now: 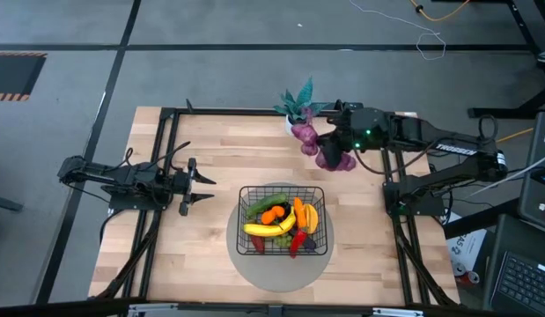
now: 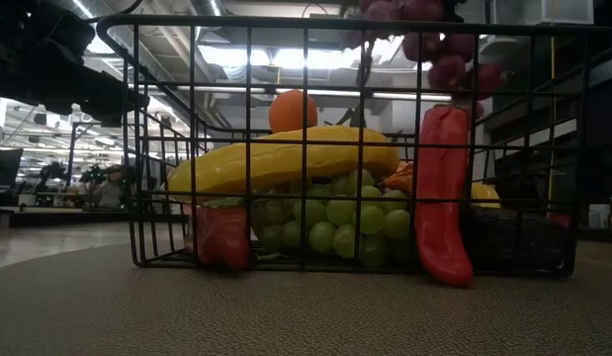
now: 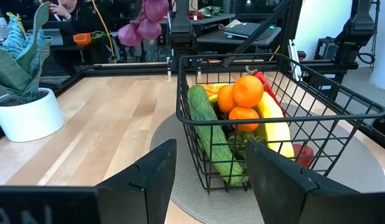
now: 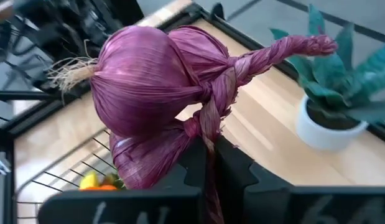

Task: Build produce basket
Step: Put the purple garlic into the black wire basket

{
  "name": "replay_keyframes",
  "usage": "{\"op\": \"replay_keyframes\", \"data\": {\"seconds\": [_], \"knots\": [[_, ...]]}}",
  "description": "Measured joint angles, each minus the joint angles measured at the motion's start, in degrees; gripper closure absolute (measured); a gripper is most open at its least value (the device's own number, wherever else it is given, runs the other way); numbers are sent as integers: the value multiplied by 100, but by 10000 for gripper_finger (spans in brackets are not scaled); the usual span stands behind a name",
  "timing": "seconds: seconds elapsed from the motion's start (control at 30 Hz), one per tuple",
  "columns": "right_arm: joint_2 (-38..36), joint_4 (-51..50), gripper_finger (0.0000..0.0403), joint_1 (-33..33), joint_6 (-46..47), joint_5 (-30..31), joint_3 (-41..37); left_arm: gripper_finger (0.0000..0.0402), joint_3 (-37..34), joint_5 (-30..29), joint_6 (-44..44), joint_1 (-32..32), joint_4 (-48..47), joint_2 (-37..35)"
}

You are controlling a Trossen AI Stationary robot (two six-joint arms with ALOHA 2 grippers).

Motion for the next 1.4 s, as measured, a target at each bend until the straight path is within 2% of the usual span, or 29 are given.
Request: {"op": "replay_keyframes", "data": {"seconds": [0.57, 0.8, 1.07, 1.27, 1.4], "knots": [[42, 1991, 385, 304, -461, -42, 0, 214, 0, 1, 0, 0, 0, 0], [258, 2564, 385, 320, -464, -966, 0, 214, 0, -1, 0, 0, 0, 1], [459, 3113, 385, 514, -444, -1198, 0, 214, 2, 0, 0, -1, 0, 1], [457, 3290, 385, 617, -264, -2144, 0, 214, 2, 1, 0, 1, 0, 2], [464, 3293, 384, 799, -87, -2357, 0, 214, 0, -1, 0, 0, 0, 1]]}}
